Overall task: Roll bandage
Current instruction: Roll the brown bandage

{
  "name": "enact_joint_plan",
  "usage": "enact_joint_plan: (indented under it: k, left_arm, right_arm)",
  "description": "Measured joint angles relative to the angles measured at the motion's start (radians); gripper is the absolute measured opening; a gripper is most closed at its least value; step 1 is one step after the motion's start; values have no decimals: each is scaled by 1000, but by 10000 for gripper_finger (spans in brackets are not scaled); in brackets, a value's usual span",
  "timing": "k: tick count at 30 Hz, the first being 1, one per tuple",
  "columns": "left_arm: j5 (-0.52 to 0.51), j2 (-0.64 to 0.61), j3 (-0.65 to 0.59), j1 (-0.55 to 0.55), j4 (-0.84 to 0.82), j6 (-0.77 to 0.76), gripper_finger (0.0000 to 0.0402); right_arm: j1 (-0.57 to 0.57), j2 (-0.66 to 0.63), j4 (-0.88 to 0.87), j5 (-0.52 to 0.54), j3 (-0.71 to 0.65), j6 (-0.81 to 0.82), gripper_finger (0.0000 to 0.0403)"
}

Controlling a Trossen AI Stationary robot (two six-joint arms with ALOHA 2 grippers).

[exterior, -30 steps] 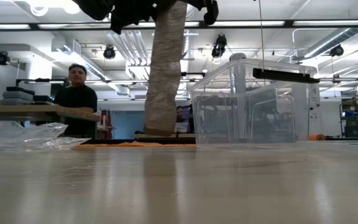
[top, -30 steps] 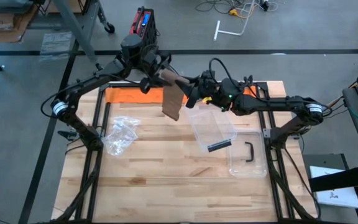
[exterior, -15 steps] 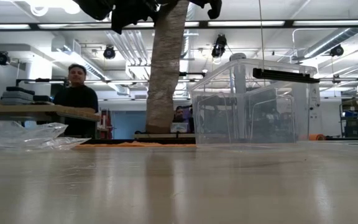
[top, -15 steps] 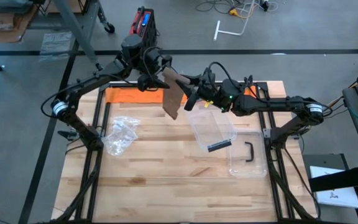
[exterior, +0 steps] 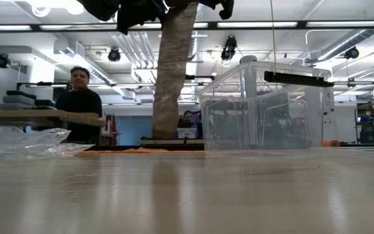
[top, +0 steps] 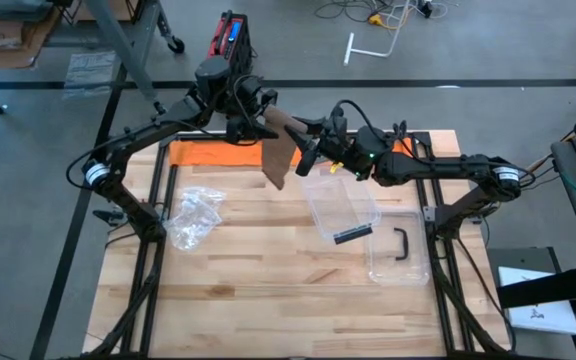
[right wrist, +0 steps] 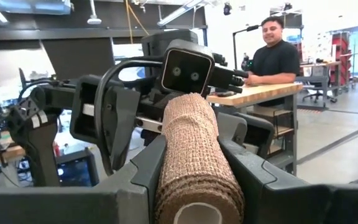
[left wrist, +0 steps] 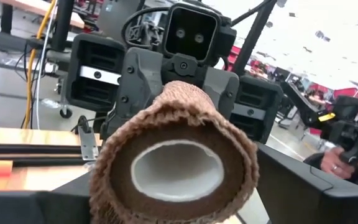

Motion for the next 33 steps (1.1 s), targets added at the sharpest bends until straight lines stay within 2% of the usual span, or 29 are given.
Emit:
enact_joint_plan:
  k: [12, 24, 33]
  left_arm:
    - [-40, 2, 0, 24, -5, -60, 258]
    - [-60, 26, 0, 18, -7, -101, 238]
    - [-67, 26, 0, 15, 25, -95, 228]
  right_arm:
    - [0, -39, -144, -4, 1, -56, 118]
    - [23, -29, -148, 31, -1, -272, 115]
    - [32, -30, -167, 47, -1, -302, 116]
